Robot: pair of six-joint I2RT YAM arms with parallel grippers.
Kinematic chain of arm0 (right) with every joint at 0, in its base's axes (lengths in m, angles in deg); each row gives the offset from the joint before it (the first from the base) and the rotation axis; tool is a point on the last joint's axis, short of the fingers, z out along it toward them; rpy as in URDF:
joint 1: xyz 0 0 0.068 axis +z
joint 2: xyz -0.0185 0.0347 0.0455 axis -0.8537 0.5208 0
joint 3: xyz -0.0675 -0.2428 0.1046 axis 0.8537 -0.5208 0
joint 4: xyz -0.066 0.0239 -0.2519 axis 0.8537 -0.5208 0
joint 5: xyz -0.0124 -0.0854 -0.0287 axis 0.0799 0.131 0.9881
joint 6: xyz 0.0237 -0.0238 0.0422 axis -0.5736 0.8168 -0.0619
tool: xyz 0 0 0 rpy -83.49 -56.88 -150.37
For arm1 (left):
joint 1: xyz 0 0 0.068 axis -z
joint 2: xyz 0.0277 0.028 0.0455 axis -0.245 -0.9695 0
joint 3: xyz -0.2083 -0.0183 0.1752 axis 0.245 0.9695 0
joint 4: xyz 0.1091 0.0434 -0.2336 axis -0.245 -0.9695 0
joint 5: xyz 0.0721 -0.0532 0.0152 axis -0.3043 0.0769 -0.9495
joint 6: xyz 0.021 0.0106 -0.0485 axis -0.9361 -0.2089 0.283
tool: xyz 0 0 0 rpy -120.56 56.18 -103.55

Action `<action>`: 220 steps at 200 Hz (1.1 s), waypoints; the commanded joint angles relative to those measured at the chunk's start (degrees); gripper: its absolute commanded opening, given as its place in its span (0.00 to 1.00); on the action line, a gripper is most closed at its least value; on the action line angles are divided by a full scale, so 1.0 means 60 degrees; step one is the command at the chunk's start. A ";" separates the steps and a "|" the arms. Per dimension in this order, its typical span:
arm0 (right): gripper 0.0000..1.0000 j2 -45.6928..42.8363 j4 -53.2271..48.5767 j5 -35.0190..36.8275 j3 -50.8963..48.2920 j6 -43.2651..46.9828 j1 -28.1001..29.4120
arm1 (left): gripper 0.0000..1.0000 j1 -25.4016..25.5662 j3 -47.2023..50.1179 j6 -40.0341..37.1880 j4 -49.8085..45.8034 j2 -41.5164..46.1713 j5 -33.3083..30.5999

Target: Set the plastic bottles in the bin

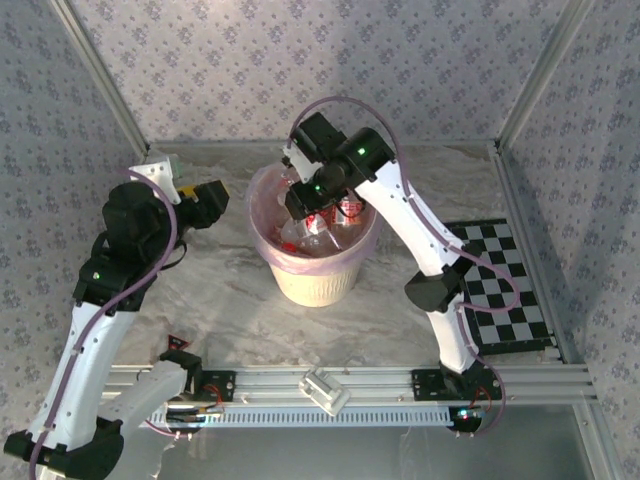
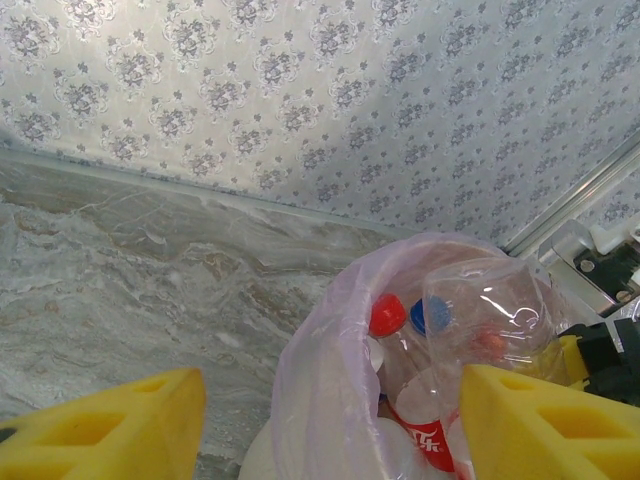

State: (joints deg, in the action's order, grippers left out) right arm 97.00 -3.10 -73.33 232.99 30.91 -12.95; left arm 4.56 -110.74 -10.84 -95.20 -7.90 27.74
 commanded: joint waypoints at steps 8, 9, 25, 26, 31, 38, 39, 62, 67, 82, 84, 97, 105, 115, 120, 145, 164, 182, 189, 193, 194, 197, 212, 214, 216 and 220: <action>0.48 0.0601 -0.1113 0.0028 0.0020 -0.0099 -0.0082 | 0.68 -0.0077 0.0035 0.0019 0.0254 0.0042 0.0154; 0.48 0.0592 -0.1099 0.0006 0.0020 -0.0099 -0.0075 | 0.68 -0.0077 0.0035 0.0008 0.0242 0.0035 0.0147; 0.59 0.0378 -0.0825 -0.0200 0.0042 -0.0099 -0.0035 | 0.68 -0.0077 0.0015 -0.0032 0.0201 0.0014 0.0139; 0.60 0.0357 -0.0801 -0.0203 0.0053 -0.0099 -0.0029 | 0.68 -0.0077 0.0010 -0.0032 0.0201 0.0006 0.0139; 0.62 0.0263 -0.0689 -0.0230 0.0075 -0.0099 -0.0029 | 0.68 -0.0077 0.0011 -0.0033 0.0183 -0.0012 0.0153; 0.66 0.0123 -0.0564 -0.0288 0.0133 -0.0112 -0.0032 | 0.68 -0.0077 0.0020 -0.0033 0.0187 -0.0030 0.0161; 0.67 0.0105 -0.0553 -0.0305 0.0142 -0.0113 -0.0035 | 0.68 -0.0077 0.0020 -0.0033 0.0194 -0.0030 0.0165; 0.78 -0.0225 -0.0359 -0.0455 0.0539 -0.0172 -0.0111 | 0.68 -0.0077 0.0010 -0.0038 0.0193 -0.0060 0.0169; 0.79 -0.0284 -0.0352 -0.0490 0.0640 -0.0172 -0.0124 | 0.68 -0.0077 0.0006 -0.0033 0.0213 -0.0060 0.0169; 0.83 -0.0506 -0.0261 -0.0539 0.0845 -0.0214 -0.0184 | 0.68 -0.0077 0.0016 -0.0033 0.0207 -0.0089 0.0182; 0.84 -0.0545 -0.0234 -0.0531 0.0842 -0.0216 -0.0185 | 0.68 -0.0077 0.0019 -0.0033 0.0217 -0.0089 0.0183; 0.87 -0.0813 -0.0017 -0.0530 0.0805 -0.0230 -0.0206 | 0.68 -0.0077 0.0019 -0.0033 0.0215 -0.0118 0.0196; 0.88 -0.0954 0.0138 -0.0518 0.0758 -0.0245 -0.0227 | 0.68 -0.0077 0.0017 -0.0019 0.0225 -0.0141 0.0198; 0.89 -0.1073 0.0389 -0.0502 0.0652 -0.0266 -0.0279 | 0.68 -0.0073 0.0027 -0.0004 0.0243 -0.0173 0.0220; 0.89 -0.1120 0.0539 -0.0499 0.0563 -0.0282 -0.0312 | 0.68 -0.0077 0.0034 0.0009 0.0260 -0.0177 0.0227; 0.83 -0.1113 0.1299 -0.0518 0.0332 -0.0304 -0.0335 | 0.69 -0.0077 0.0075 0.0041 0.0305 -0.0221 0.0271; 0.71 -0.1136 0.2052 -0.0468 0.0020 -0.0264 -0.0253 | 0.69 -0.0077 0.0053 0.0026 0.0290 -0.0208 0.0257; 0.57 -0.1174 0.3196 -0.0308 -0.0628 -0.0260 -0.0151 | 0.69 -0.0077 0.0072 0.0011 0.0288 -0.0207 0.0231; 0.52 -0.1149 0.3591 -0.0172 -0.0807 -0.0260 -0.0093 | 0.69 -0.0077 0.0071 0.0017 0.0282 -0.0221 0.0234; 0.50 -0.1120 0.3762 -0.0080 -0.0859 -0.0263 -0.0021 | 0.69 -0.0077 0.0076 0.0019 0.0294 -0.0225 0.0240; 0.49 -0.1110 0.3807 -0.0062 -0.0866 -0.0254 -0.0008 | 0.69 -0.0077 0.0077 0.0022 0.0291 -0.0223 0.0241; 0.49 -0.1071 0.3907 -0.0016 -0.0867 -0.0246 0.0035 | 0.69 -0.0077 0.0095 0.0025 0.0289 -0.0231 0.0242; 0.45 -0.0792 0.4114 0.0204 -0.0675 -0.0216 0.0213 | 0.69 -0.0077 0.0121 0.0022 0.0298 -0.0221 0.0242; 0.45 -0.0741 0.4105 0.0233 -0.0633 -0.0205 0.0222 | 0.69 -0.0077 0.0119 0.0025 0.0302 -0.0221 0.0242; 0.44 -0.0696 0.4084 0.0245 -0.0586 -0.0202 0.0243 | 0.69 -0.0077 0.0114 0.0026 0.0292 -0.0221 0.0234; 0.44 -0.0581 0.4033 0.0294 -0.0519 -0.0201 0.0256 | 0.69 -0.0077 0.0125 0.0012 0.0277 -0.0208 0.0238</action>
State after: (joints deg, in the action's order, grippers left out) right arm 91.32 15.81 -74.11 228.35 29.45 -12.90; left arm 4.56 -110.34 -10.64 -94.78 -9.50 28.15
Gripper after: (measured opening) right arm 0.459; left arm 0.685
